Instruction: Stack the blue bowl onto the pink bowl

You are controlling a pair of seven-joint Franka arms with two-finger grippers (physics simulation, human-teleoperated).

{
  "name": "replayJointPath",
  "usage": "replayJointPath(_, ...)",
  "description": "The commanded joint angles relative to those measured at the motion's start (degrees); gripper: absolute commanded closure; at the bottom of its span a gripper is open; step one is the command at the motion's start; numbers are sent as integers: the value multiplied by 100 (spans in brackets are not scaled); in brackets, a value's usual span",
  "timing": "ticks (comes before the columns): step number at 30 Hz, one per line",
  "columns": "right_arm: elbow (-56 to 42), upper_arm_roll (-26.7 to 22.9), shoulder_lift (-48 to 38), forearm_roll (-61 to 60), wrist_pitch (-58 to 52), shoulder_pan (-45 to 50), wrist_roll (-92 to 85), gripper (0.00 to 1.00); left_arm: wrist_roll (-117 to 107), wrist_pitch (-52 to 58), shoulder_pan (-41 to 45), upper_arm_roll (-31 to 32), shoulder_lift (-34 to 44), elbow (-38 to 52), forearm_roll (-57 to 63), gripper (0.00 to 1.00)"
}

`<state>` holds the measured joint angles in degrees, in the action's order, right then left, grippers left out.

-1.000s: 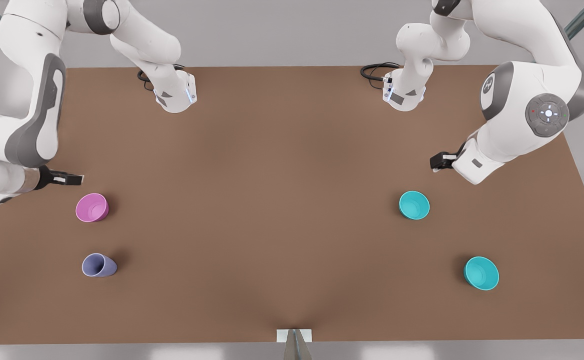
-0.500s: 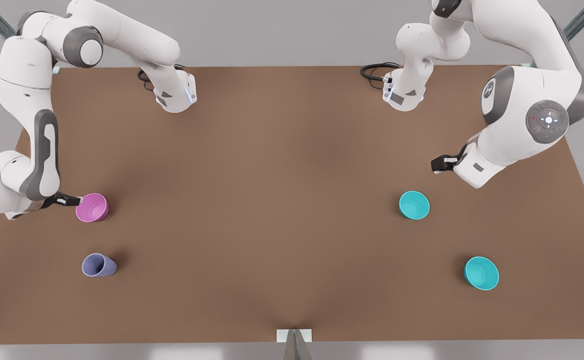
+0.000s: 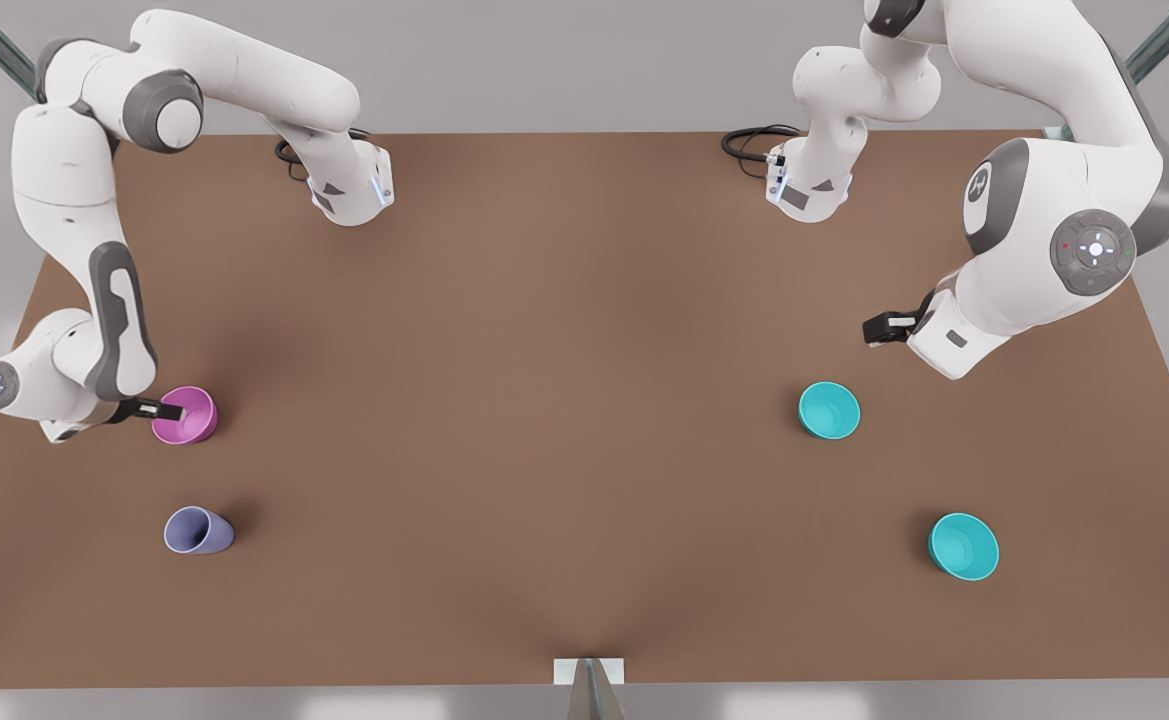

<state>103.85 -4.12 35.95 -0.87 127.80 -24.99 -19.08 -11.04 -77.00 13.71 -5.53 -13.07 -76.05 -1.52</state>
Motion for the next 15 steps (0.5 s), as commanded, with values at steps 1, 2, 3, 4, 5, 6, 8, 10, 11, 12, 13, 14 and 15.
replayJointPath(1, -5, -1, 17, -19, 113, 3, -589, 0, -30, 27, 0, -1, 7, 3, 3, 0)
replayJointPath(2, -14, -1, 17, -19, 104, 3, -589, 1, -30, 27, 0, -1, 7, 3, 3, 0)
replayJointPath(3, -67, -1, 17, -19, -63, 12, -589, 18, -30, 27, 0, -1, 7, 3, 3, 0)
replayJointPath(4, -67, -1, 17, -19, -71, 12, -589, 33, -30, 27, 0, -1, 7, -6, 3, 0)
replayJointPath(5, -119, -1, 17, -19, -159, 21, -589, 43, -30, 27, 0, -1, -2, -6, 3, 0)
replayJointPath(6, -163, -1, 8, -19, -238, 30, -589, 55, -30, 27, 0, -1, -20, -6, 3, 0)
replayJointPath(8, -172, -1, 17, -19, -238, 38, -589, 68, -30, 27, 0, -1, -29, -6, 3, 0)
replayJointPath(10, -172, -1, 17, -10, -238, 47, -615, 76, -30, 18, 0, -1, -29, -6, 3, 0)
replayJointPath(11, -172, -1, 17, -10, -238, 56, -624, 79, -30, 27, 0, -1, -29, -6, 3, 0)
replayJointPath(12, -198, 17, 17, -1, -238, 65, -632, 79, -30, 18, 0, -1, -29, -6, 3, 0)
replayJointPath(13, -277, 34, 17, -10, -361, 74, -632, 79, -30, 27, 0, -1, -29, -6, 3, 0)
replayJointPath(14, -418, 60, 8, -10, -642, 74, -641, 79, -30, 27, 0, -1, -29, -6, 3, 0)
replayJointPath(15, -497, 130, -18, -10, -800, 82, -641, 79, -30, 18, 0, -1, -29, -6, 3, 0)
